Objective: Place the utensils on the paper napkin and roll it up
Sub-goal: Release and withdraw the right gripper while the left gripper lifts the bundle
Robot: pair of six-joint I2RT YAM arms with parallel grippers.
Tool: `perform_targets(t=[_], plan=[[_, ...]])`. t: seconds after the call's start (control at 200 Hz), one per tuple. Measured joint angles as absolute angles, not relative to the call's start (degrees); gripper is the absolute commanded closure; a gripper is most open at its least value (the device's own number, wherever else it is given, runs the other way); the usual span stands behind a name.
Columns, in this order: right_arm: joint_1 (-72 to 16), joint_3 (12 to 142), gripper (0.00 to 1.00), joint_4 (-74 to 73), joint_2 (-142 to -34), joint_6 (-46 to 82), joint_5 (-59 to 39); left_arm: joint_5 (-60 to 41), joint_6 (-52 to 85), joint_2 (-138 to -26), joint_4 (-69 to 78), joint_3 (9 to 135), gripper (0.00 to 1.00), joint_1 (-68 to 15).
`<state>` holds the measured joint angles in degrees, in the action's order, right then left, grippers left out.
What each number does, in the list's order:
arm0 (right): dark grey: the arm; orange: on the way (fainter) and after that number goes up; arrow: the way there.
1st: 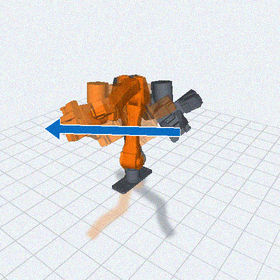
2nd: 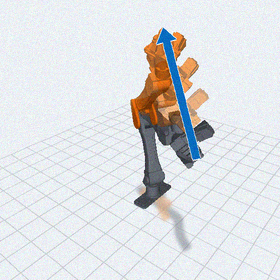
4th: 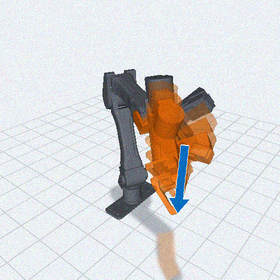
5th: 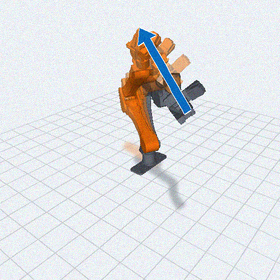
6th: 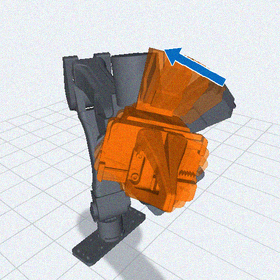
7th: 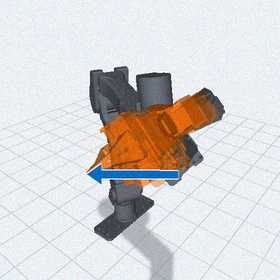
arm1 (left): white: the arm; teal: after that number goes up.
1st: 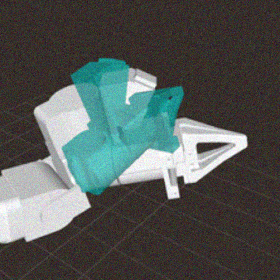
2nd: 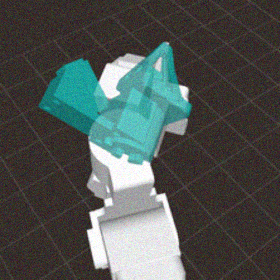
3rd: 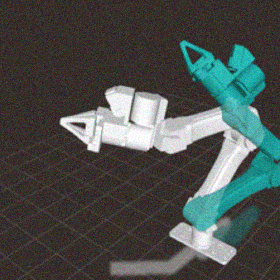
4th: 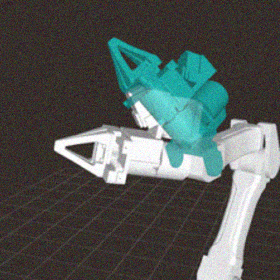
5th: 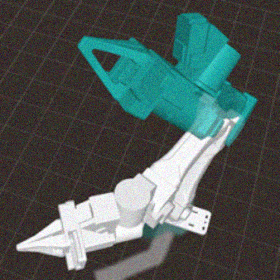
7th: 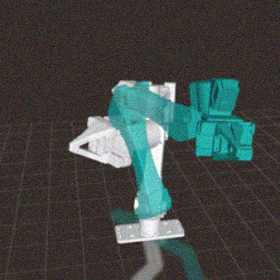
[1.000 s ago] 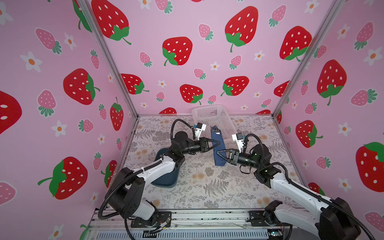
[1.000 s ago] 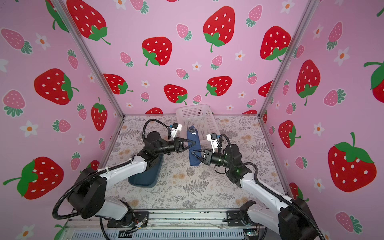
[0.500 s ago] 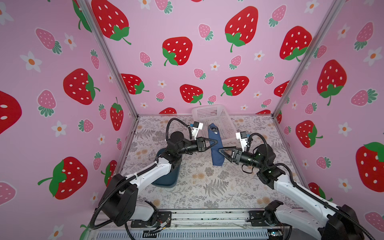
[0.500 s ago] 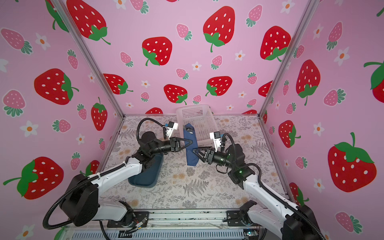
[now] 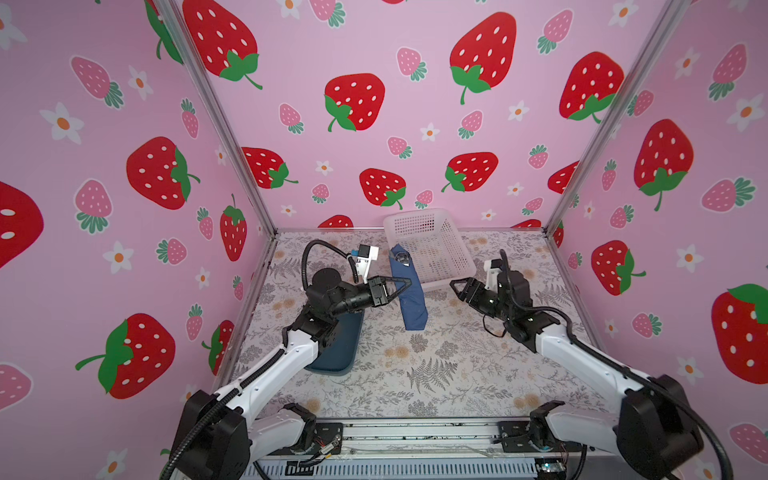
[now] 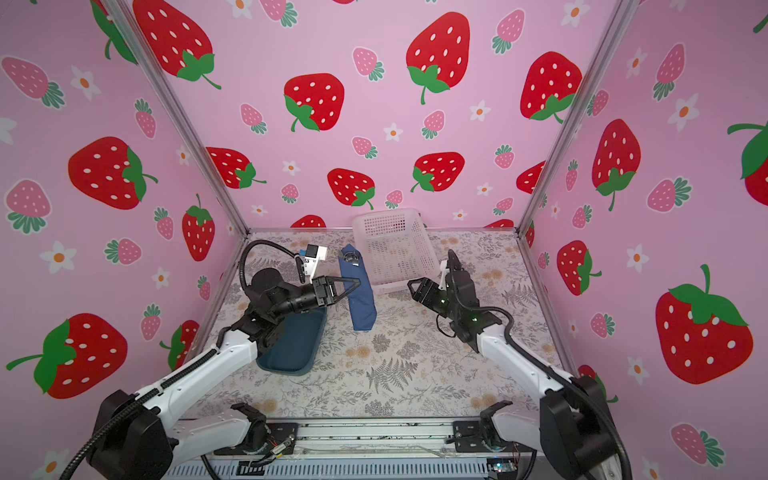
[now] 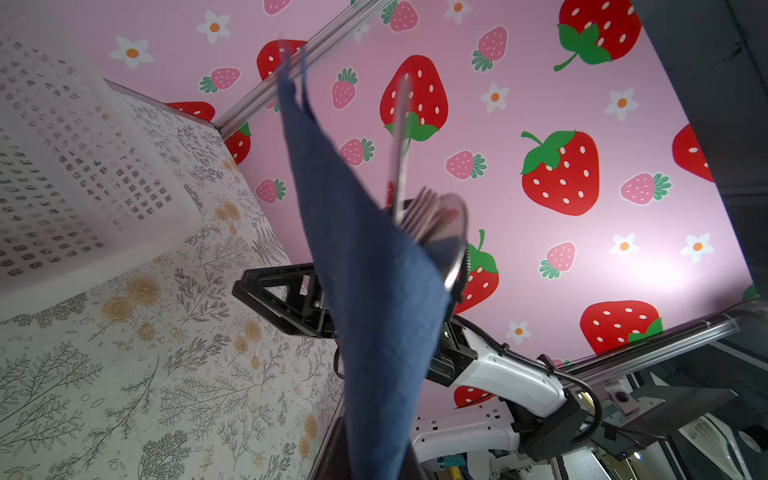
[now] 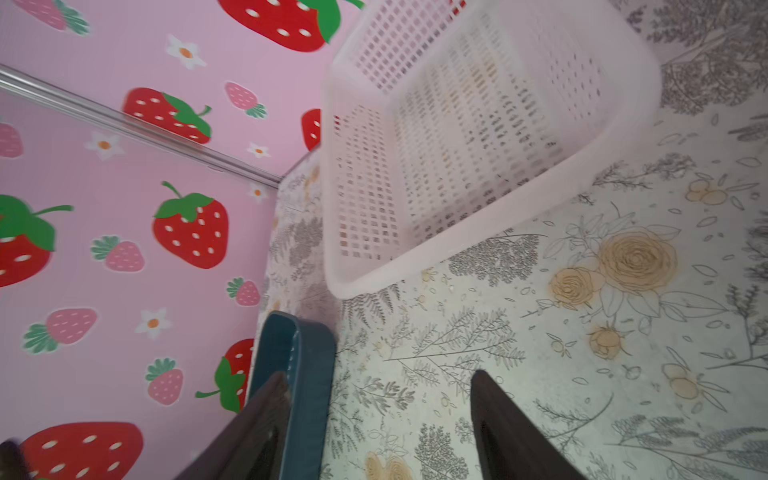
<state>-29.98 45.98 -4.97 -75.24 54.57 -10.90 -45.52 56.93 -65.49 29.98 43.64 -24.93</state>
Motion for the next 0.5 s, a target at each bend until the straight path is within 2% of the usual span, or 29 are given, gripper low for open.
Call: perform_targets(t=[0.1, 0.23, 0.325, 0.5], plan=[[-29.8, 54.1, 0.22, 0.4, -81.4, 50.4, -5.5, -45.6, 55.9, -63.5, 27.3, 43.6, 0.93, -24.1], [-26.8, 61.6, 0.24, 3.5, -85.2, 43.7, 0.6, -45.6, 54.7, -61.5, 24.1, 43.6, 0.93, -23.6], [-22.1, 67.8, 0.27, 4.6, -90.5, 39.4, 0.3, -45.6, 54.2, -60.9, 22.5, 43.6, 0.93, -23.4], [-15.4, 81.9, 0.32, 8.6, -106.5, 31.5, -5.6, -45.7, 54.2, -60.9, 21.4, 43.6, 0.93, -23.4]])
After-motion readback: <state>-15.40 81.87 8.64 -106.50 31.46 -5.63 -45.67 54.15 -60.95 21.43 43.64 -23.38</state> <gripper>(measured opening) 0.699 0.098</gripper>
